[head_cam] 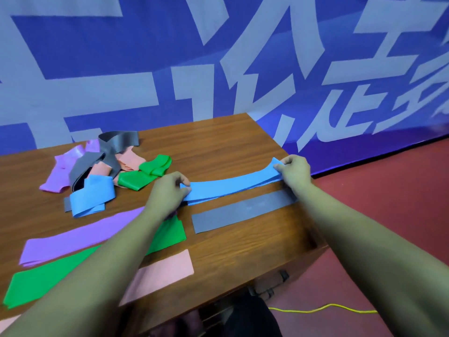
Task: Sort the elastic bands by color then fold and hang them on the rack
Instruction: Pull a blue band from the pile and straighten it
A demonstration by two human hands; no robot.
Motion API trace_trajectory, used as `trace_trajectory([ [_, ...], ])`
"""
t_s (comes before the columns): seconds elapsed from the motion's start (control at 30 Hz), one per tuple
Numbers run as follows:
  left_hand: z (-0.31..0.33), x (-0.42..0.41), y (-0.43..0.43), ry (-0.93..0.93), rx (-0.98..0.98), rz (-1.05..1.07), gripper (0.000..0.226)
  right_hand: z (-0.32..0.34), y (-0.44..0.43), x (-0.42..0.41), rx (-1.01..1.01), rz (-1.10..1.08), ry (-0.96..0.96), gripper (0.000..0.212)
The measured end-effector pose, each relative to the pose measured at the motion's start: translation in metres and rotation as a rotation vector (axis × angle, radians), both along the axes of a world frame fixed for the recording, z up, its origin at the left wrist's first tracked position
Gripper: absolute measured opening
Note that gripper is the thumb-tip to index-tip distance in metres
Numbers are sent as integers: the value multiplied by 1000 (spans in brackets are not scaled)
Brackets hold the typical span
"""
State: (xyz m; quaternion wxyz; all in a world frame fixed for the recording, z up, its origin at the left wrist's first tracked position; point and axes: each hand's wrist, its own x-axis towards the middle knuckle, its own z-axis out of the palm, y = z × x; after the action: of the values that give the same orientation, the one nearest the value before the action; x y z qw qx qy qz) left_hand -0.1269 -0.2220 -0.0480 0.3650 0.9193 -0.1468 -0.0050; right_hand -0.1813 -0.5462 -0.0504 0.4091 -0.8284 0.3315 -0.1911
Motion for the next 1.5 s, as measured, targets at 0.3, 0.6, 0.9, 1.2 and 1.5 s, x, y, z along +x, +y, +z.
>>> trace_trajectory([
  [0.3,-10,5,-13,-36,44,-12,7,-15,-8,4,-100,6,9,13],
  [0.6,-32,10,-18,-177,294,-112,13,-30,-8,2,-359,23,108,19],
  [0.9,-14,23,10,-255,273,-34,6,-6,46,17,-469,158,113,33],
  [1.2,-10,78,68,-207,420,203,40,14,191,92,-228,586,96,26],
  [1.5,-38,100,85,-164,375,102,42,-11,247,170,-161,459,218,36],
])
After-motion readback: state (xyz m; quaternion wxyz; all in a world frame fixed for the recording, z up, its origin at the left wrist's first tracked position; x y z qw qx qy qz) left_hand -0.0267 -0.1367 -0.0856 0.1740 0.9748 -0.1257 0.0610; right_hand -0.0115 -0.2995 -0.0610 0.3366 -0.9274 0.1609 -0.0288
